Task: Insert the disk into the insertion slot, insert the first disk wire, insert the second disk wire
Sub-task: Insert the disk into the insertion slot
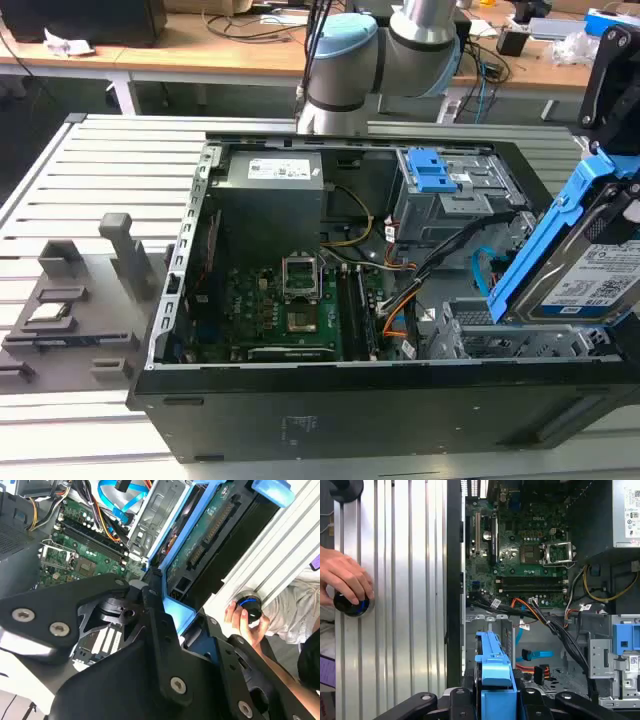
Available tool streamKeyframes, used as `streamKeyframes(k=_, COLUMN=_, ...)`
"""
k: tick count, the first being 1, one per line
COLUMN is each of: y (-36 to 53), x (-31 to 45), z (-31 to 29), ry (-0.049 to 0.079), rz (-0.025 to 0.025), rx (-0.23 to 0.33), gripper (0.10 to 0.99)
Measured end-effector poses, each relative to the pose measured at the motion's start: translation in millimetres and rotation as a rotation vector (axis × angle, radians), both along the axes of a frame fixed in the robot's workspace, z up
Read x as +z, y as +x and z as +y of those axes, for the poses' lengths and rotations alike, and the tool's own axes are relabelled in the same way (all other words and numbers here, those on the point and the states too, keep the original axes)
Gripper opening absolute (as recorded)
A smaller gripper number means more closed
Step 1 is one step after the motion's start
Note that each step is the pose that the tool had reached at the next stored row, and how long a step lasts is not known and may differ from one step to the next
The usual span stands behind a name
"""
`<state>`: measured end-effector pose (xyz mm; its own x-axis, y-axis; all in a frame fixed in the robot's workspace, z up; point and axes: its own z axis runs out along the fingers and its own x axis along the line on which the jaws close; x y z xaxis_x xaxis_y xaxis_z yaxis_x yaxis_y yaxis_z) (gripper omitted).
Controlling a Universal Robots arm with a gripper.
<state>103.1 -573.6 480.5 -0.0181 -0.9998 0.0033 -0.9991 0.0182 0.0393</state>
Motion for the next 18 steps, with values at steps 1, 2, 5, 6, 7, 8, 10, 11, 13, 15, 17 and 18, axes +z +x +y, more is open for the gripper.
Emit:
streamKeyframes(k=1, y=0.0, x=-0.6, z=0.1, ry=0.0, rz=0.0, rx=0.0, gripper=0.369)
streamKeyframes(k=2, y=-0.1, x=-6.2, z=0.8, ry=0.0, rz=0.0, rx=0.0, gripper=0.369)
streamKeyframes(k=5, y=-1.1, x=-13.2, z=6.8, ry=0.0, rz=0.0, rx=0.0, gripper=0.369)
streamKeyframes(k=6, y=-2.6, x=-15.3, z=13.5, ry=0.0, rz=0.0, rx=0.0, gripper=0.369)
streamKeyframes(k=7, y=-4.0, x=-16.9, z=17.5, ry=0.0, rz=0.0, rx=0.0, gripper=0.369)
streamKeyframes(k=8, y=-6.4, x=-19.4, z=19.8, ry=0.0, rz=0.0, rx=0.0, gripper=0.369)
streamKeyframes(k=10, y=-9.3, x=-23.0, z=20.7, ry=0.0, rz=0.0, rx=0.0, gripper=0.369)
streamKeyframes(k=11, y=-10.2, x=-25.3, z=21.0, ry=0.0, rz=0.0, rx=0.0, gripper=0.369)
streamKeyframes(k=13, y=-10.2, x=-29.3, z=22.7, ry=0.0, rz=0.0, rx=0.0, gripper=0.369)
streamKeyframes(k=15, y=-10.3, x=-33.7, z=24.0, ry=0.0, rz=0.0, rx=0.0, gripper=0.369)
streamKeyframes(k=17, y=-10.3, x=-36.8, z=26.7, ry=0.0, rz=0.0, rx=0.005, gripper=0.369)
streamKeyframes(k=18, y=-10.3, x=-38.9, z=27.0, ry=0.0, rz=0.0, rx=0.005, gripper=0.369)
